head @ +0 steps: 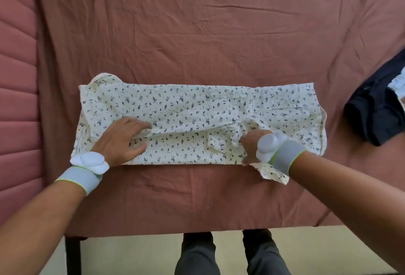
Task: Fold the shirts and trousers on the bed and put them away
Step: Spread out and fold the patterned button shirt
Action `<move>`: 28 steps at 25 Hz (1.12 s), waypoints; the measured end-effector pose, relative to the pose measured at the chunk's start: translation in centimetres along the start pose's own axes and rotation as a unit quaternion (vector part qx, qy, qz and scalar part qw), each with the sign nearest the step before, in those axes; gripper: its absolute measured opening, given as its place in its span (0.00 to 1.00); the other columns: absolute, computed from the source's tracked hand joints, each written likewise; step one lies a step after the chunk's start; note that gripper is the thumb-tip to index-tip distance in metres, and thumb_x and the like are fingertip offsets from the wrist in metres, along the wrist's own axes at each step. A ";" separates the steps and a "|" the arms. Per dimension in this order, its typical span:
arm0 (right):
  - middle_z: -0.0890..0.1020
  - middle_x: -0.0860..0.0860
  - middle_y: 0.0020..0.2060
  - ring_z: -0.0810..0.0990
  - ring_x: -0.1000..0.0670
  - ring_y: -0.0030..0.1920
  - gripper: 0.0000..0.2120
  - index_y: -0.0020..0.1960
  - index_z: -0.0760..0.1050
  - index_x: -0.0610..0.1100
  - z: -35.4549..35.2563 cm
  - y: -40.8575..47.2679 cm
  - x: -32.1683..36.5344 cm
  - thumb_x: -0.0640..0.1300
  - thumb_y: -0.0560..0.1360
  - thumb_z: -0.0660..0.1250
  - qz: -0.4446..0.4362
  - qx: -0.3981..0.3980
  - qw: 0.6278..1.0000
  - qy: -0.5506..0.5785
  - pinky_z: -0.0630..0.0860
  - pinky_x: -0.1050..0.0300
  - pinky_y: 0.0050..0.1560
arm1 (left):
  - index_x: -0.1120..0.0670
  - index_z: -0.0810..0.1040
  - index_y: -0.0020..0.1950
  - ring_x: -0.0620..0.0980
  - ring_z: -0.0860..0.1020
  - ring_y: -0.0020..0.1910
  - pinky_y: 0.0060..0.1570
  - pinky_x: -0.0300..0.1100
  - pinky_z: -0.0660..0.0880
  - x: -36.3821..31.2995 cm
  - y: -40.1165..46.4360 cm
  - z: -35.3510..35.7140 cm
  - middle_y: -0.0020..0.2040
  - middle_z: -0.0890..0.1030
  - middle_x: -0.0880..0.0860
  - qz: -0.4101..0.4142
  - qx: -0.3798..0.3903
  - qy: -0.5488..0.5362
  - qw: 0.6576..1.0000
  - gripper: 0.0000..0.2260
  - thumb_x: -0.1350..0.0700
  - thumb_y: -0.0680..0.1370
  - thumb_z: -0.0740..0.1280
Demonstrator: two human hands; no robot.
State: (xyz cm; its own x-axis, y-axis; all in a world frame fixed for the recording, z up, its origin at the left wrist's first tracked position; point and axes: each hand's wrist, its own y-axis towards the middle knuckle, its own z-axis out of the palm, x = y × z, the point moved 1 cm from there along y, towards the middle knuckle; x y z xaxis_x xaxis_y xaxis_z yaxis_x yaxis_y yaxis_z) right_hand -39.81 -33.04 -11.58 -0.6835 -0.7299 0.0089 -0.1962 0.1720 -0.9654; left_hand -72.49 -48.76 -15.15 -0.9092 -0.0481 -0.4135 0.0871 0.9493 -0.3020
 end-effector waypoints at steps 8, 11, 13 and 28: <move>0.74 0.47 0.58 0.75 0.46 0.54 0.21 0.63 0.66 0.44 -0.6 0.9 -3.4 0.56 0.77 0.63 0.010 -0.303 0.948 0.100 0.79 0.48 0.48 | 0.52 0.65 0.74 0.53 0.69 0.70 0.72 0.54 0.57 6.4 7.6 -6.4 0.71 0.73 0.52 -0.085 0.092 0.048 0.991 0.37 0.35 0.71 0.71; 0.69 0.44 0.64 0.71 0.43 0.61 0.25 0.68 0.63 0.43 -1.2 2.0 -2.8 0.50 0.76 0.66 0.024 -0.316 0.943 0.100 0.79 0.44 0.50 | 0.51 0.69 0.71 0.53 0.77 0.62 0.66 0.51 0.65 7.7 10.0 -8.5 0.63 0.79 0.51 -0.080 0.132 0.063 0.986 0.33 0.35 0.71 0.70; 0.65 0.43 0.68 0.70 0.41 0.64 0.27 0.69 0.61 0.42 -2.0 2.4 -1.8 0.49 0.76 0.67 0.013 -0.322 0.943 0.088 0.78 0.42 0.53 | 0.50 0.74 0.68 0.53 0.75 0.61 0.62 0.51 0.68 8.6 10.7 -9.0 0.60 0.80 0.50 -0.077 0.136 0.054 0.986 0.25 0.39 0.76 0.67; 0.79 0.49 0.51 0.76 0.41 0.56 0.08 0.55 0.73 0.45 -18.9 10.0 18.5 0.47 0.79 0.64 -0.138 -0.370 0.879 0.267 0.67 0.46 0.57 | 0.59 0.81 0.41 0.51 0.74 0.41 0.37 0.40 0.68 12.4 9.8 -9.5 0.38 0.77 0.54 -0.355 0.036 -0.111 0.928 0.11 0.51 0.75 0.70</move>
State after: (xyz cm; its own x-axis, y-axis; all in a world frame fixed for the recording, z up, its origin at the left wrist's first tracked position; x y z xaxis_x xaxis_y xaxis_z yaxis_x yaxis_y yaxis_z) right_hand -67.69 -32.29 -16.18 -0.7313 -0.4304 0.5291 -0.6755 0.5649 -0.4740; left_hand -86.83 -37.09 -15.07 -0.6426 -0.7231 -0.2533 -0.4661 0.6313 -0.6199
